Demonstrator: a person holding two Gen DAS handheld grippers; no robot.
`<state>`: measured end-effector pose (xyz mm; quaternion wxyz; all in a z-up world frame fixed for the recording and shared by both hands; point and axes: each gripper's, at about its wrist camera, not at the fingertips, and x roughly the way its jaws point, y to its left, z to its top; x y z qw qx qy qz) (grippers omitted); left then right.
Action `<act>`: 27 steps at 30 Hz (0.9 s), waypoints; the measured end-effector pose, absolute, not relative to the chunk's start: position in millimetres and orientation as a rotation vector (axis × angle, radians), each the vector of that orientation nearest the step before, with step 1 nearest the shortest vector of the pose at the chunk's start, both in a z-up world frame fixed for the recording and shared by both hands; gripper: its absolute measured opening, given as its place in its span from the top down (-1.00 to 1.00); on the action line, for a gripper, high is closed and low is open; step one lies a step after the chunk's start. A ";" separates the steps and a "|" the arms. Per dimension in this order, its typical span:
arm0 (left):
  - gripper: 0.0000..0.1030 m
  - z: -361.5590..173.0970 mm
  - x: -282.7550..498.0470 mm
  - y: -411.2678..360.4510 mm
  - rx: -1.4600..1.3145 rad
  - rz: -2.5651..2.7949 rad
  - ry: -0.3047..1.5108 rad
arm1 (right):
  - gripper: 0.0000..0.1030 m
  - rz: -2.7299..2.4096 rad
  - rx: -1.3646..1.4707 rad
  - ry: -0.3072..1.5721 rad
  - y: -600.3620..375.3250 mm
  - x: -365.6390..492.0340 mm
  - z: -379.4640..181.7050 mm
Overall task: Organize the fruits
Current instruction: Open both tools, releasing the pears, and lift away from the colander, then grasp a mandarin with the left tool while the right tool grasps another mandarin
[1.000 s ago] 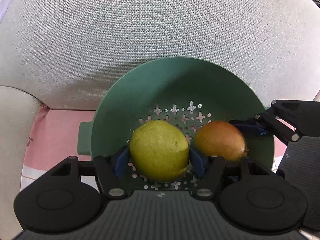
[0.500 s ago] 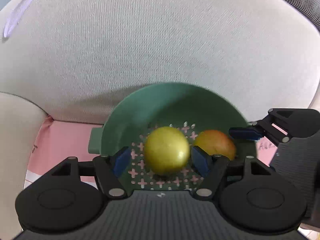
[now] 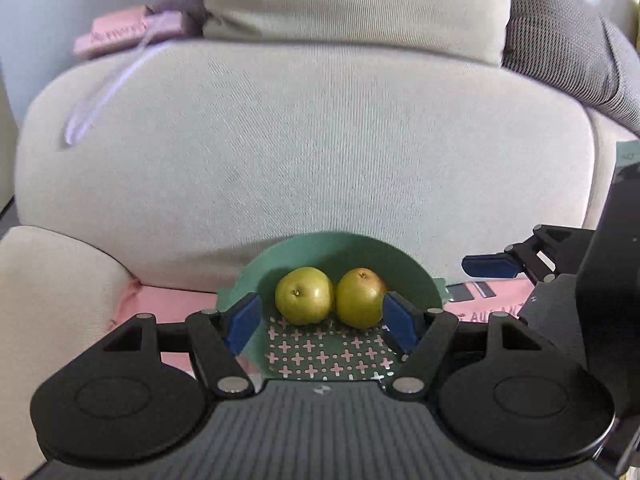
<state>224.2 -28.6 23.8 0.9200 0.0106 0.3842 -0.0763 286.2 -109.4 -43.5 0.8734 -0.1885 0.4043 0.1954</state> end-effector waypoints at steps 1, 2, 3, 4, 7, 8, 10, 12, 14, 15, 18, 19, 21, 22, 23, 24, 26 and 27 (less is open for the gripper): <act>-0.58 26.9 217.6 -27.7 0.019 -0.156 0.781 | -0.55 0.405 -0.396 0.839 -111.2 281.5 -40.7; -0.58 28.2 211.5 -25.8 0.015 -0.158 0.774 | -0.55 0.401 -0.397 0.834 -112.5 276.6 -38.5; -0.58 30.4 205.1 -23.5 0.007 -0.159 0.769 | -0.55 0.393 -0.396 0.827 -114.3 270.4 -36.1; -0.58 32.3 199.3 -21.6 -0.001 -0.157 0.765 | -0.55 0.384 -0.392 0.820 -118.0 265.8 -32.4; -0.58 36.3 179.6 -16.7 -0.011 -0.150 0.756 | -0.55 0.321 -0.352 0.786 -127.5 242.8 -26.9; -0.58 35.8 173.2 -14.5 -0.011 -0.150 0.755 | -0.55 0.308 -0.333 0.775 -130.9 235.1 -24.6; -0.57 38.2 159.3 -10.6 -0.021 -0.157 0.755 | -0.55 0.288 -0.295 0.753 -137.4 219.0 -19.7; -0.56 37.1 146.9 -7.2 -0.043 -0.156 0.758 | -0.55 0.268 -0.260 0.731 -142.3 198.7 -16.5; -0.56 35.3 133.9 -4.7 -0.052 -0.151 0.748 | -0.55 0.245 -0.236 0.708 -145.5 179.5 -15.1; -0.56 33.4 127.6 -3.8 -0.049 -0.148 0.743 | -0.55 0.232 -0.224 0.696 -146.2 173.9 -15.4; -0.56 25.1 110.6 -3.5 -0.021 -0.161 0.749 | -0.59 0.188 -0.199 0.676 -142.2 145.2 -18.4; -0.56 21.5 105.7 -3.4 -0.012 -0.169 0.757 | -0.59 0.181 -0.194 0.673 -141.8 137.2 -18.0; -0.57 12.7 95.6 -4.1 0.001 -0.166 0.778 | -0.59 0.173 -0.182 0.668 -141.3 120.5 -22.7; -0.57 7.8 90.8 -4.0 0.005 -0.169 0.787 | -0.59 0.167 -0.175 0.669 -143.3 113.3 -25.3; -0.57 2.5 85.8 -3.9 0.006 -0.168 0.798 | -0.58 0.157 -0.171 0.671 -142.1 106.7 -27.5; -0.56 -2.4 80.3 -3.5 0.005 -0.165 0.809 | -0.58 0.149 -0.166 0.671 -139.8 97.9 -29.2; -0.55 -9.8 71.3 -0.9 -0.012 -0.166 0.813 | -0.58 0.134 -0.160 0.672 -138.4 79.9 -31.5; -0.53 -12.8 67.0 0.1 -0.013 -0.173 0.812 | -0.58 0.126 -0.157 0.672 -139.3 72.4 -34.4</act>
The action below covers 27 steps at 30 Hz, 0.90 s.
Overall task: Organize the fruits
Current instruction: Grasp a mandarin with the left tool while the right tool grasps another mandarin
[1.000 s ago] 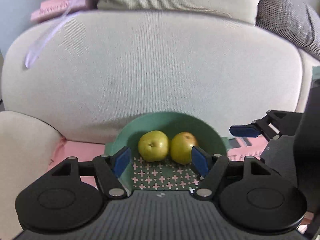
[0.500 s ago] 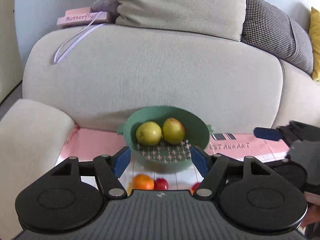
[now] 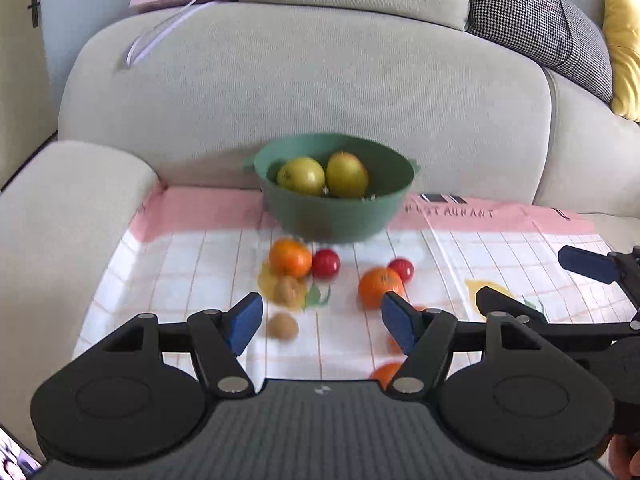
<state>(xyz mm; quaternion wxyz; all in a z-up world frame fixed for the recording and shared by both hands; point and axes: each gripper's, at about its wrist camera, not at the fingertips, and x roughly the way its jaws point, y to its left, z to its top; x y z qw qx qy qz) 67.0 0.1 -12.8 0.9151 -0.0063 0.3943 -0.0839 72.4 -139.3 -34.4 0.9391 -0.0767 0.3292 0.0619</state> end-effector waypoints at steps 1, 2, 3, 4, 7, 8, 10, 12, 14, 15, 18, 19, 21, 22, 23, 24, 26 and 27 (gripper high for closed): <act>-0.52 -15.4 63.6 0.4 -0.007 -0.179 0.810 | -0.58 0.124 -0.153 0.673 -139.0 66.8 -37.6; -0.52 -18.4 59.0 0.5 0.001 -0.182 0.808 | -0.58 0.122 -0.151 0.674 -138.2 61.2 -40.6; -0.52 -21.3 54.7 1.5 0.006 -0.182 0.808 | -0.58 0.120 -0.148 0.678 -137.8 56.1 -43.7; -0.52 -24.3 50.7 3.5 0.006 -0.180 0.810 | -0.58 0.120 -0.137 0.685 -137.9 53.5 -46.1; -0.51 -31.1 42.0 8.9 -0.016 -0.187 0.808 | -0.56 0.128 -0.105 0.694 -142.0 45.9 -56.4; -0.51 -33.6 39.2 10.4 -0.014 -0.189 0.801 | -0.50 0.131 -0.104 0.689 -142.0 43.5 -59.8; -0.51 -38.7 35.5 11.8 0.007 -0.191 0.783 | -0.48 0.143 -0.108 0.676 -140.6 39.3 -67.9; -0.51 -45.7 35.3 13.1 0.024 -0.184 0.787 | -0.43 0.156 -0.113 0.660 -138.2 35.4 -73.7; -0.51 -52.9 35.8 16.5 0.013 -0.209 0.800 | -0.40 0.171 -0.120 0.660 -133.9 33.3 -78.9; -0.51 -56.1 35.7 18.0 0.003 -0.225 0.804 | -0.38 0.185 -0.126 0.662 -131.7 31.3 -82.1; -0.42 -65.0 36.1 18.2 0.006 -0.239 0.813 | -0.31 0.211 -0.153 0.665 -123.7 29.7 -90.7; -0.39 -67.4 37.2 17.2 0.015 -0.236 0.821 | -0.31 0.213 -0.161 0.669 -121.5 30.0 -93.6; -0.35 -71.5 37.7 17.1 0.010 -0.245 0.827 | -0.24 0.228 -0.162 0.691 -118.4 32.3 -98.8; -0.34 -72.4 37.9 17.5 0.001 -0.258 0.827 | -0.14 0.233 -0.159 0.699 -117.9 33.7 -100.6; -0.33 -73.2 38.1 17.0 -0.004 -0.275 0.826 | -0.10 0.226 -0.157 0.699 -117.9 34.9 -101.8; -0.33 -74.0 37.8 15.7 -0.004 -0.290 0.825 | -0.10 0.216 -0.154 0.697 -118.8 37.3 -103.0; -0.33 -77.1 37.4 11.2 0.012 -0.309 0.826 | -0.06 0.208 -0.137 0.707 -122.8 43.9 -105.2; -0.33 -79.1 37.3 8.3 0.025 -0.315 0.830 | -0.03 0.205 -0.124 0.719 -125.5 47.4 -106.5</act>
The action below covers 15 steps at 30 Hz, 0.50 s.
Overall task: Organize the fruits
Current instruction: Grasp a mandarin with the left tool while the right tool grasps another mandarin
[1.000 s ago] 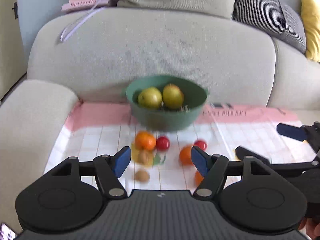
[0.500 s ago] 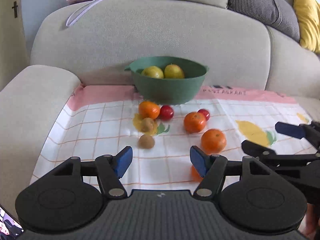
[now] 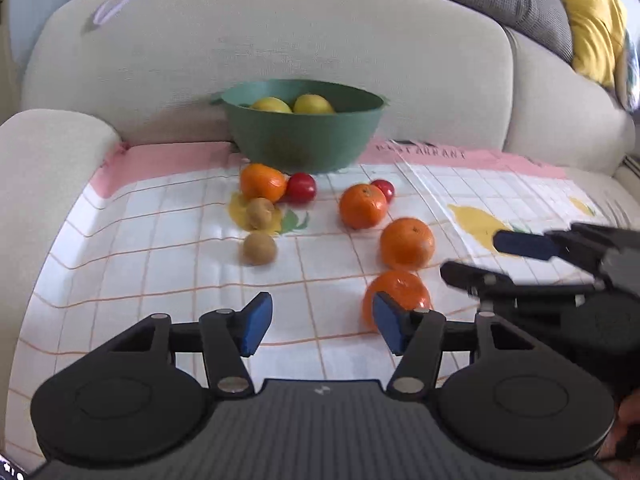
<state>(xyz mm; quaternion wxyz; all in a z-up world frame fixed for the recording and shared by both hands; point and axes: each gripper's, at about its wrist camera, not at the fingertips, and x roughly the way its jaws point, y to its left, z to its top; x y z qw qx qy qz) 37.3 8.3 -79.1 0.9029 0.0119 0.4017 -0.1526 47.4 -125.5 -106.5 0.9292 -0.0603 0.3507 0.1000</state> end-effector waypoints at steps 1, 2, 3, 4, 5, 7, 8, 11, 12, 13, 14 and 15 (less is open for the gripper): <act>-0.33 -81.3 37.1 5.7 0.035 -0.324 0.834 | 0.05 0.202 -0.109 0.729 -128.3 50.1 -108.2; -0.33 -83.1 36.8 3.3 0.044 -0.338 0.835 | 0.09 0.198 -0.098 0.738 -130.8 52.1 -109.8; -0.33 -85.0 36.5 0.7 0.053 -0.352 0.837 | 0.09 0.193 -0.092 0.744 -132.8 53.8 -111.1; -0.33 -86.6 36.1 -2.0 0.063 -0.367 0.838 | 0.09 0.190 -0.089 0.747 -134.3 55.0 -112.0; -0.33 -87.9 35.8 -5.5 0.073 -0.382 0.838 | 0.09 0.188 -0.089 0.749 -135.5 56.1 -112.9; -0.34 -91.1 36.0 -13.4 0.097 -0.411 0.844 | 0.09 0.184 -0.089 0.758 -136.9 58.2 -114.6; -0.35 -92.7 35.7 -17.6 0.110 -0.427 0.844 | 0.09 0.185 -0.087 0.761 -137.5 58.8 -115.5; -0.40 -97.3 35.8 -28.0 0.142 -0.460 0.847 | 0.09 0.186 -0.084 0.772 -138.8 59.5 -118.2; -0.41 -99.1 35.7 -31.2 0.152 -0.467 0.848 | 0.09 0.187 -0.082 0.775 -139.3 60.0 -118.9; -0.41 -100.7 36.1 -34.0 0.160 -0.472 0.850 | 0.09 0.187 -0.079 0.776 -140.0 60.5 -119.3; -0.41 -101.9 37.0 -36.6 0.168 -0.475 0.850 | 0.09 0.185 -0.077 0.776 -140.6 61.2 -119.5; -0.41 -102.9 38.2 -38.7 0.173 -0.477 0.848 | 0.09 0.182 -0.074 0.775 -141.2 62.2 -119.6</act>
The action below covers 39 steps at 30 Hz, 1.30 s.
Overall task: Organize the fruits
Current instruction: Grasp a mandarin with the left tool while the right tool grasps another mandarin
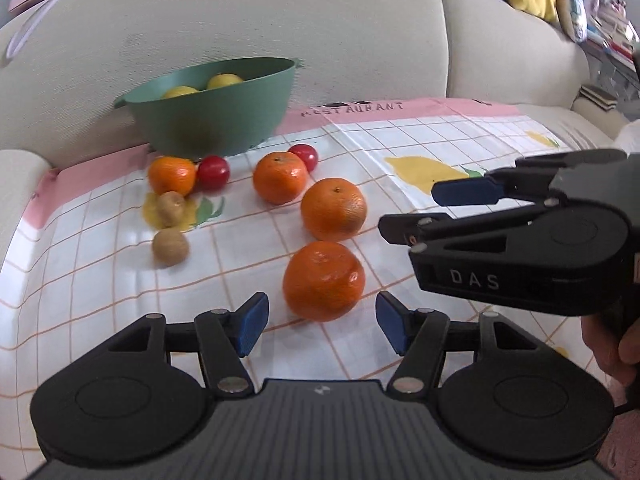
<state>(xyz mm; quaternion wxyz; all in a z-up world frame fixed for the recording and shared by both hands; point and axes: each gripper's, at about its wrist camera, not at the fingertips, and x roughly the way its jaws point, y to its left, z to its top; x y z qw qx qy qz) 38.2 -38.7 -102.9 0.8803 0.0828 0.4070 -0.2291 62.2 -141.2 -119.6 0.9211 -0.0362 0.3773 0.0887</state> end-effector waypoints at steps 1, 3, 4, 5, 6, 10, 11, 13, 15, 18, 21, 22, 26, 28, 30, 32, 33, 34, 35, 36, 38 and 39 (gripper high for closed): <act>-0.41 -103.5 39.7 -40.8 0.175 -0.479 0.846 | 0.09 0.181 -0.071 0.774 -141.7 63.2 -119.6; -0.40 -104.4 42.4 -43.5 0.171 -0.478 0.844 | 0.09 0.180 -0.068 0.772 -142.1 65.3 -120.0; -0.35 -104.6 43.5 -44.0 0.166 -0.476 0.845 | 0.09 0.178 -0.068 0.769 -142.1 66.0 -120.1; -0.30 -105.2 44.9 -44.6 0.161 -0.479 0.847 | 0.09 0.178 -0.069 0.768 -142.2 66.8 -120.3; -0.26 -105.6 45.6 -45.0 0.159 -0.477 0.847 | 0.09 0.177 -0.069 0.766 -142.3 67.6 -120.6; -0.08 -106.0 47.6 -44.8 0.153 -0.476 0.842 | 0.09 0.176 -0.078 0.757 -140.8 70.7 -121.3; -0.08 -106.7 48.8 -44.3 0.146 -0.476 0.846 | 0.09 0.178 -0.082 0.754 -140.0 71.4 -121.5; -0.08 -108.5 51.0 -43.7 0.133 -0.473 0.855 | 0.09 0.186 -0.090 0.750 -137.9 72.4 -121.6; -0.06 -109.6 51.5 -43.1 0.128 -0.475 0.856 | 0.09 0.190 -0.104 0.743 -135.3 73.2 -121.2; -0.03 -107.5 52.2 -40.2 0.111 -0.476 0.855 | 0.09 0.196 -0.127 0.733 -131.7 74.9 -120.9; -0.02 -102.2 51.9 -34.7 0.103 -0.456 0.841 | 0.08 0.217 -0.122 0.733 -130.1 78.2 -120.9; -0.02 -100.4 52.4 -32.2 0.100 -0.448 0.837 | 0.08 0.230 -0.111 0.734 -129.5 79.4 -120.8; -0.02 -98.0 56.5 -19.5 0.093 -0.402 0.839 | 0.08 0.252 -0.102 0.730 -123.5 85.4 -120.3; -0.02 -97.0 59.3 -11.6 0.086 -0.376 0.843 | 0.07 0.258 -0.110 0.728 -119.1 88.3 -120.9; -0.02 -95.5 62.7 -4.5 0.082 -0.345 0.844 | 0.07 0.261 -0.099 0.731 -116.7 91.3 -121.4; -0.02 -93.6 66.4 4.4 0.057 -0.315 0.843 | 0.07 0.261 -0.084 0.736 -115.5 94.4 -122.7; -0.02 -93.0 68.7 9.6 0.038 -0.305 0.843 | 0.07 0.262 -0.086 0.742 -114.2 95.6 -124.1; -0.02 -92.1 71.2 14.5 0.022 -0.290 0.843 | 0.07 0.266 -0.088 0.744 -113.0 95.9 -125.5; -0.02 -91.2 73.5 18.7 0.007 -0.274 0.841 | 0.07 0.270 -0.090 0.747 -111.6 96.1 -126.7; -0.02 -89.7 75.9 22.8 -0.008 -0.264 0.838 | 0.07 0.271 -0.097 0.752 -109.8 96.5 -128.0; -0.02 -87.4 79.0 28.6 -0.031 -0.251 0.831 | 0.03 0.268 -0.110 0.761 -106.5 98.0 -131.8; -0.02 -86.2 80.5 30.9 -0.040 -0.245 0.830 | 0.02 0.269 -0.107 0.767 -106.1 99.0 -133.7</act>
